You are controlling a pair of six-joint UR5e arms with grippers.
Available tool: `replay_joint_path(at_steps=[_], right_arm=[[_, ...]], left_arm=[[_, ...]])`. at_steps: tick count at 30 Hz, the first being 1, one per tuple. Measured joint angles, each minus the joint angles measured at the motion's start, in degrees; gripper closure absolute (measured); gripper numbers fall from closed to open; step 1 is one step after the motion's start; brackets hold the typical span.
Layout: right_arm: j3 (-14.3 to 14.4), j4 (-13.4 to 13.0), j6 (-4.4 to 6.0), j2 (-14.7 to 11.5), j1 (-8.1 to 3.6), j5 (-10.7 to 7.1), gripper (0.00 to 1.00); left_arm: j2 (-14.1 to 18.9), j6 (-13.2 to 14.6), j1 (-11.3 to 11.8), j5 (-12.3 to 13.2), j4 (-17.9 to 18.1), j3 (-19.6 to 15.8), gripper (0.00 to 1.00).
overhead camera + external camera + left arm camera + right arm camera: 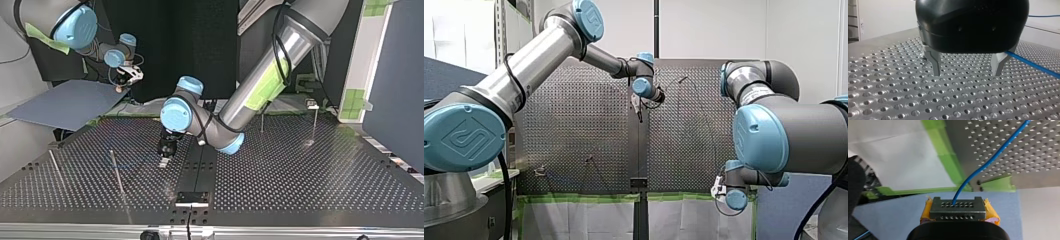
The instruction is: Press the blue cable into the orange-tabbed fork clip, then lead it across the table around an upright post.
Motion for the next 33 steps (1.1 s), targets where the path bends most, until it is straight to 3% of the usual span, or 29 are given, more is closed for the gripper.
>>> replay_joint_path(at_steps=[6,12,17,24,33], right_arm=[[-0.02,-0.18,-0.1,2.02,0.05,-0.22,1.0],[-0.17,-1.48,-0.62,2.02,0.07,-1.71,1.0],[-0.26,-2.83,-1.75,0.42,0.24,-3.78,1.0],[-0.28,-2.47,-1.99,-3.02,0.56,-7.23,1.0],[-0.27,-1.99,-1.94,-5.45,0.92,-8.0,1.0]], left_arm=[[0.0,-0.02,0.04,-0.07,0.0,-0.02,0.02],[0.01,-0.03,0.1,-0.04,0.0,-0.01,0.02],[-0.01,0.0,0.17,0.0,0.0,-0.02,0.02],[0.03,-0.03,0.36,0.0,-0.05,-0.02,0.02],[0.33,0.08,0.41,0.73,-0.72,-0.03,0.02]])
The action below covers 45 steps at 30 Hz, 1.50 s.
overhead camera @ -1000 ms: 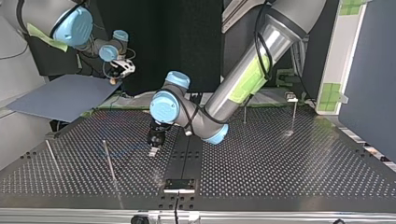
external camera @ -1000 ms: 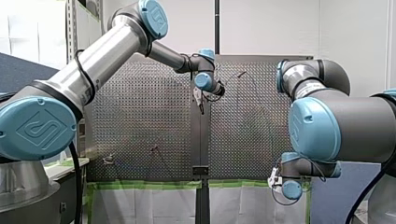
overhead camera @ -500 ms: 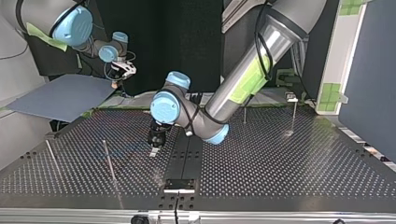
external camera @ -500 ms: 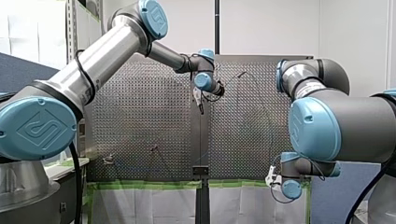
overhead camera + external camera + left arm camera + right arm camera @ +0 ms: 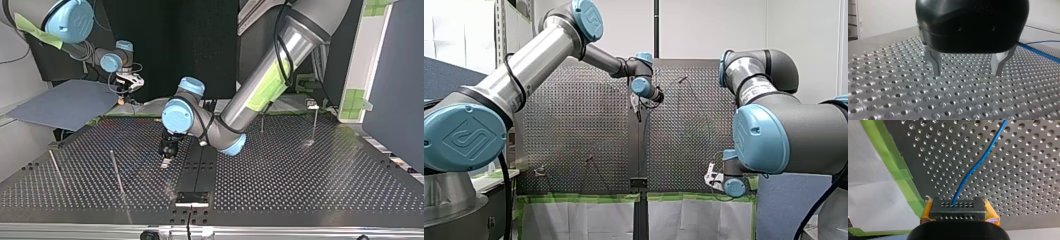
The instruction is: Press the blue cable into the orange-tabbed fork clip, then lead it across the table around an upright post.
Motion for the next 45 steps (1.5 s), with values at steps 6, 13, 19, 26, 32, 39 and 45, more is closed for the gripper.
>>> replay_joint_path(at_steps=[6,13,19,26,32,39,45], right_arm=[[0.01,0.08,0.81,-0.08,0.05,0.22,1.0],[0.0,0.26,1.16,-0.1,0.09,0.28,1.0],[0.01,0.37,1.23,-0.1,0.11,0.28,1.0],[0.0,0.33,1.25,-0.1,0.11,0.28,1.0],[0.0,0.37,1.25,-0.1,0.11,0.25,1.0],[0.01,0.42,1.24,-0.1,0.26,0.2,1.0],[0.0,0.62,1.25,-0.1,0.38,0.28,1.0]], left_arm=[[1.47,0.32,-0.7,0.6,-0.15,0.0,0.02],[2.47,1.2,-1.33,0.78,-1.55,-0.41,0.02],[5.03,0.83,-1.08,1.98,-0.07,-2.96,0.02],[8.34,-1.09,-0.96,5.08,3.09,-6.28,0.02],[11.25,-1.42,-1.48,7.99,2.58,-9.17,0.02],[14.5,-1.2,-2.31,11.23,-0.48,-12.42,0.02],[17.25,-1.3,-3.89,13.89,-3.23,-15.2,0.02]])
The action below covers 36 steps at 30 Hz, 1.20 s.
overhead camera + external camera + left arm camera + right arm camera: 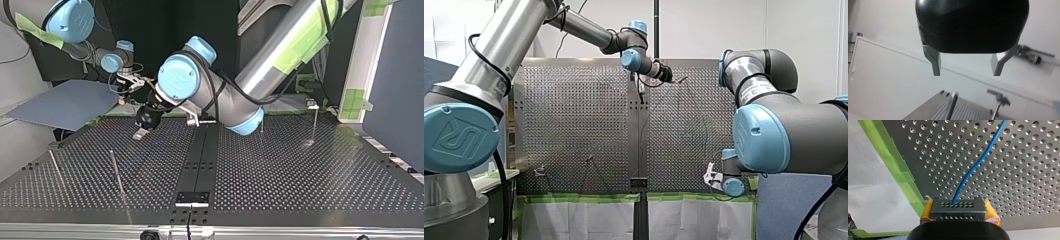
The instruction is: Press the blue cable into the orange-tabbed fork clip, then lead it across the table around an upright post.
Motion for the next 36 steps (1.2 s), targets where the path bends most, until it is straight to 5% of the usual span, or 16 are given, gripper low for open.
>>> replay_joint_path(at_steps=[7,14,26,36], right_arm=[[0.01,0.03,0.0,0.0,0.04,-0.08,1.0],[0.03,0.03,0.0,0.0,0.16,-0.23,1.0],[-0.01,0.02,0.0,0.0,0.2,-0.25,1.0],[-0.01,0.05,0.0,0.0,0.24,-0.33,1.0]], left_arm=[[3.42,0.36,-1.3,-1.28,-2.57,-3.43,0.02],[4.85,2.44,-1.62,-3.09,-0.53,-6.08,0.02],[4.89,-1.26,-1.83,-3.08,3.83,-2.02,0.02],[4.83,-3.12,-1.49,-3.92,1.04,-1.1,0.02]])
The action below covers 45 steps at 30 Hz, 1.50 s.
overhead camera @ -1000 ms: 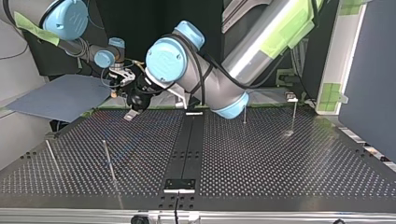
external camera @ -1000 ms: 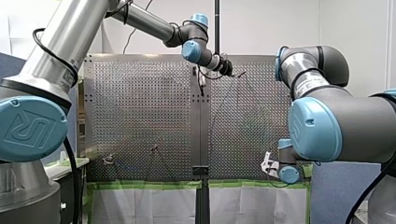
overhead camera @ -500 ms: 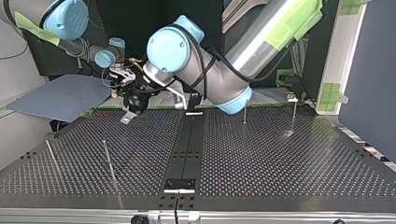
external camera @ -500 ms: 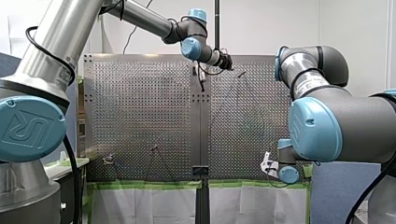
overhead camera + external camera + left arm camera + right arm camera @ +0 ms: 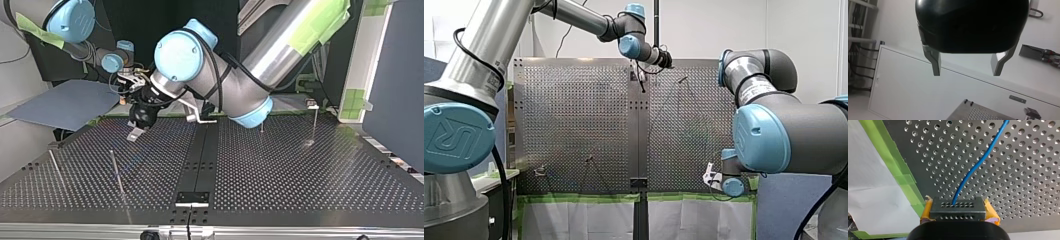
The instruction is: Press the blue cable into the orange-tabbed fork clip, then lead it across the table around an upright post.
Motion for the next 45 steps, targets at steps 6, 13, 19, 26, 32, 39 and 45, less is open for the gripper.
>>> replay_joint_path(at_steps=[6,13,19,26,32,39,45], right_arm=[[0.0,-0.02,0.0,0.0,0.02,-0.01,1.0],[0.01,-0.01,-0.04,0.0,0.03,-0.02,1.0],[0.02,0.11,-0.07,0.0,0.1,-0.02,1.0],[0.01,0.11,-0.07,0.0,0.11,-0.01,1.0],[0.0,0.12,-0.04,0.0,0.11,-0.01,1.0],[0.0,0.15,-0.01,0.0,0.11,-0.01,1.0],[0.02,0.06,0.0,0.0,0.11,-0.01,1.0]], left_arm=[[-0.39,-0.06,-0.13,1.28,-0.97,0.04,0.02],[-1.54,-0.14,-0.26,3.05,1.47,0.69,0.02],[-4.23,1.38,-0.74,2.59,0.99,3.35,0.02],[-5.78,4.66,0.14,-0.6,-2.21,6.47,0.02],[-5.86,7.48,0.39,-2.88,-4.54,7.02,0.02],[-5.86,8.29,0.39,-3.06,-5.08,7.05,0.02],[-5.89,8.51,0.34,-2.98,-4.56,7.05,0.02]])
